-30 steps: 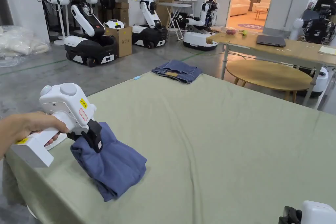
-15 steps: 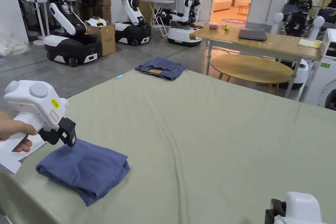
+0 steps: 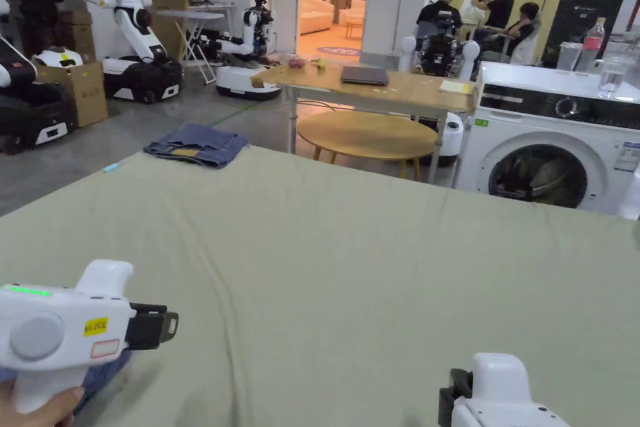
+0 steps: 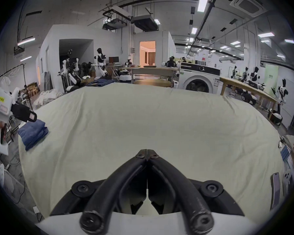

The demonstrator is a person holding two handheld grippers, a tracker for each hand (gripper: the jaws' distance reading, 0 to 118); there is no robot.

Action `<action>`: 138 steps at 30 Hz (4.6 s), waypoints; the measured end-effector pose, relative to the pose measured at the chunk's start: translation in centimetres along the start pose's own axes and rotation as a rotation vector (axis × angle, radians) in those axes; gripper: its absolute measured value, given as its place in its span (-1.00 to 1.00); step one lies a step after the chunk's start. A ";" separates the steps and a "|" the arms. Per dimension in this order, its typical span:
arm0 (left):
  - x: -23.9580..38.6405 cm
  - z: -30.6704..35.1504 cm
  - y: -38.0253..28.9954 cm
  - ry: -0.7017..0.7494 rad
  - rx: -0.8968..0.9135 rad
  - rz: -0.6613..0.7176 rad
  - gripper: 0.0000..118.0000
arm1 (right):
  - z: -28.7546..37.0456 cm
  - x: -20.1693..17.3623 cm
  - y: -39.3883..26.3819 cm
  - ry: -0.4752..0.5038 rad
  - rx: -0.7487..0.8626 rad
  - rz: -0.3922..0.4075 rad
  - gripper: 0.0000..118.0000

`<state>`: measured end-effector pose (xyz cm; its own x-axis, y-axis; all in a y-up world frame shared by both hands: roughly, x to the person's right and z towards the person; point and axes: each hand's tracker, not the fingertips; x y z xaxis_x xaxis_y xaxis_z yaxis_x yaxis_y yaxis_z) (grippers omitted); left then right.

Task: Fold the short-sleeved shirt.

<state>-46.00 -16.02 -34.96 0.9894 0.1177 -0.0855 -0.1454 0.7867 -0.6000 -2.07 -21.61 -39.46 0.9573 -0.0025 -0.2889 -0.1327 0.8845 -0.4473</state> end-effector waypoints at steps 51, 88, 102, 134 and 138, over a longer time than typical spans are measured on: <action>23.4 1.0 -2.8 0.056 0.459 -0.097 -0.63 | 6.8 7.8 1.2 -0.244 0.312 -0.093 -0.98; 23.1 1.6 -2.3 -0.020 0.577 -0.092 0.35 | 5.7 9.1 2.5 -0.354 0.267 -0.178 0.46; 23.3 1.6 -2.6 0.015 0.557 -0.090 0.35 | 6.2 9.8 3.5 -0.202 0.228 -0.320 0.46; 23.5 1.3 -2.0 0.018 0.526 -0.147 0.35 | 5.5 8.7 3.0 -0.341 0.217 -0.192 0.46; 23.5 1.3 -2.2 0.014 0.517 -0.140 0.35 | 5.5 8.2 2.8 -0.342 0.217 -0.175 0.46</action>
<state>-22.49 -14.18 -34.61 0.9989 -0.0150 -0.0450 0.0087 0.9906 -0.1365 6.78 -16.63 -38.41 0.9953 -0.0388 0.0890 0.0613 0.9620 -0.2660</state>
